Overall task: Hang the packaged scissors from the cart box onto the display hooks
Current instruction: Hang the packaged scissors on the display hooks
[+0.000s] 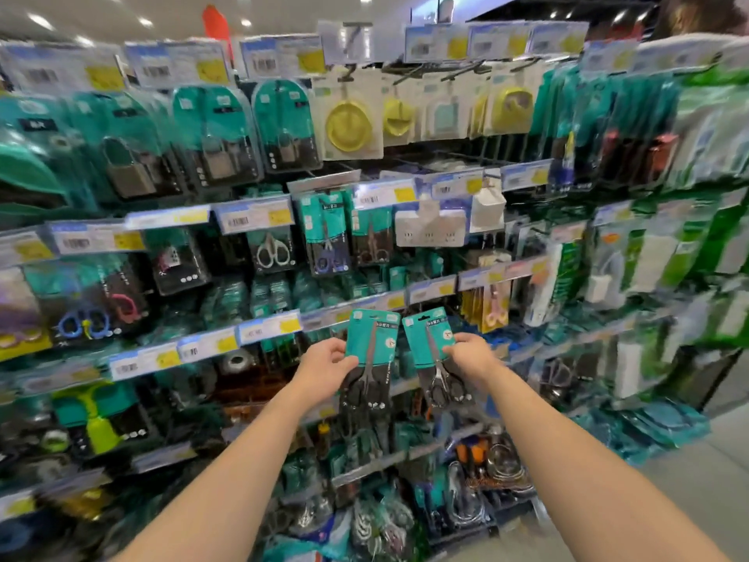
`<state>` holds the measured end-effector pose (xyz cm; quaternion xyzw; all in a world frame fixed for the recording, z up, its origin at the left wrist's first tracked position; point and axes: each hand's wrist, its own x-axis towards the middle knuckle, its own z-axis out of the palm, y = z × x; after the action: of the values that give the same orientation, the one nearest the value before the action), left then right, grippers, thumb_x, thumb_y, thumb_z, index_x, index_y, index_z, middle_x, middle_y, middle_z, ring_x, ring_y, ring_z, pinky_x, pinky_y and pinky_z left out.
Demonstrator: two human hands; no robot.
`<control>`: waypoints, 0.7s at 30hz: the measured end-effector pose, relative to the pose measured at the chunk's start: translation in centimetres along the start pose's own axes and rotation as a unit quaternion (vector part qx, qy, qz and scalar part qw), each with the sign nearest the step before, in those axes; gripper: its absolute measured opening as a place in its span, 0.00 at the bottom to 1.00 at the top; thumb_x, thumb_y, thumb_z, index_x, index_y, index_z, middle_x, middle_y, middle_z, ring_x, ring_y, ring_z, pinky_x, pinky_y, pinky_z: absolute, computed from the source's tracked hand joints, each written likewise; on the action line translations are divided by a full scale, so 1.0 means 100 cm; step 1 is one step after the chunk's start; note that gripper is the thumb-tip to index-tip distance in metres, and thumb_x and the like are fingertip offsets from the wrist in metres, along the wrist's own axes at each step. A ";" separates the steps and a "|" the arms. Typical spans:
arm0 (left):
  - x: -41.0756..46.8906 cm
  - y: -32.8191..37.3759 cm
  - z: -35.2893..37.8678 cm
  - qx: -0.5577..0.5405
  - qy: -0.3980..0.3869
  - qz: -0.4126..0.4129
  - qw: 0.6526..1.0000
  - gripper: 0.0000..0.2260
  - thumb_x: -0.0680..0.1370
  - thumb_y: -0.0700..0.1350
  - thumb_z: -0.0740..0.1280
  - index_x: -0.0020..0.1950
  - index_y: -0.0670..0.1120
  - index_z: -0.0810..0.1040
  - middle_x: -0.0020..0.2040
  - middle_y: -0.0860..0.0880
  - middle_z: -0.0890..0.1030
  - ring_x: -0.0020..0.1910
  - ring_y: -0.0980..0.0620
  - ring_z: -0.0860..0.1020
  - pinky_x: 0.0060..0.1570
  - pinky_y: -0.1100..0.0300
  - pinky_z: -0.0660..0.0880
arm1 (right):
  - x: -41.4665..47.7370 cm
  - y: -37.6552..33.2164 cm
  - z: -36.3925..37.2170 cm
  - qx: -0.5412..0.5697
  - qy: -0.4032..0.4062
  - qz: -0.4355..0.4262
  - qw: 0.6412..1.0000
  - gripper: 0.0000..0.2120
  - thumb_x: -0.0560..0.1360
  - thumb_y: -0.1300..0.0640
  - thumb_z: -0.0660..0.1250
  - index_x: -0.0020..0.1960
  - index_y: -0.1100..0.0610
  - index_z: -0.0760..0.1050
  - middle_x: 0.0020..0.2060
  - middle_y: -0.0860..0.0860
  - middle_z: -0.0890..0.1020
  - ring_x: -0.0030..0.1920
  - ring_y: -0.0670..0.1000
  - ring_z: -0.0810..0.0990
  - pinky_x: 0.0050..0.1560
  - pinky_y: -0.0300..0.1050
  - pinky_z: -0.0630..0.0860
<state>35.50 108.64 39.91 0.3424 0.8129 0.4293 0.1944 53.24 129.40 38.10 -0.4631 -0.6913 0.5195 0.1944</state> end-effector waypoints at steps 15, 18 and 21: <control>0.011 0.013 0.068 -0.001 0.092 -0.066 0.994 0.04 0.79 0.39 0.71 0.54 0.42 0.80 0.46 0.51 0.84 0.45 0.55 0.81 0.37 0.74 0.74 | 0.087 0.011 -0.017 0.092 -0.151 -0.108 0.978 0.11 0.81 0.61 0.66 0.62 0.60 0.80 0.56 0.55 0.85 0.57 0.56 0.83 0.59 0.52 0.78; 0.013 0.015 0.069 -0.007 0.094 -0.071 0.993 0.04 0.79 0.40 0.71 0.53 0.43 0.80 0.50 0.48 0.85 0.49 0.52 0.83 0.45 0.66 0.78 | 0.092 0.007 -0.015 0.106 -0.160 -0.116 0.974 0.10 0.81 0.60 0.66 0.61 0.57 0.80 0.55 0.52 0.85 0.57 0.53 0.83 0.63 0.52 0.77; 0.014 0.015 0.070 -0.011 0.087 -0.075 0.993 0.02 0.79 0.41 0.72 0.51 0.46 0.80 0.50 0.48 0.86 0.51 0.50 0.85 0.48 0.59 0.79 | 0.103 0.005 -0.010 0.117 -0.159 -0.116 0.974 0.12 0.80 0.58 0.68 0.62 0.57 0.80 0.56 0.52 0.85 0.58 0.53 0.83 0.66 0.56 0.77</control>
<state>39.36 114.22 37.26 0.2401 0.8454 0.4503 0.1580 49.09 138.60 35.82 -0.2657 -0.6970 0.6373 0.1936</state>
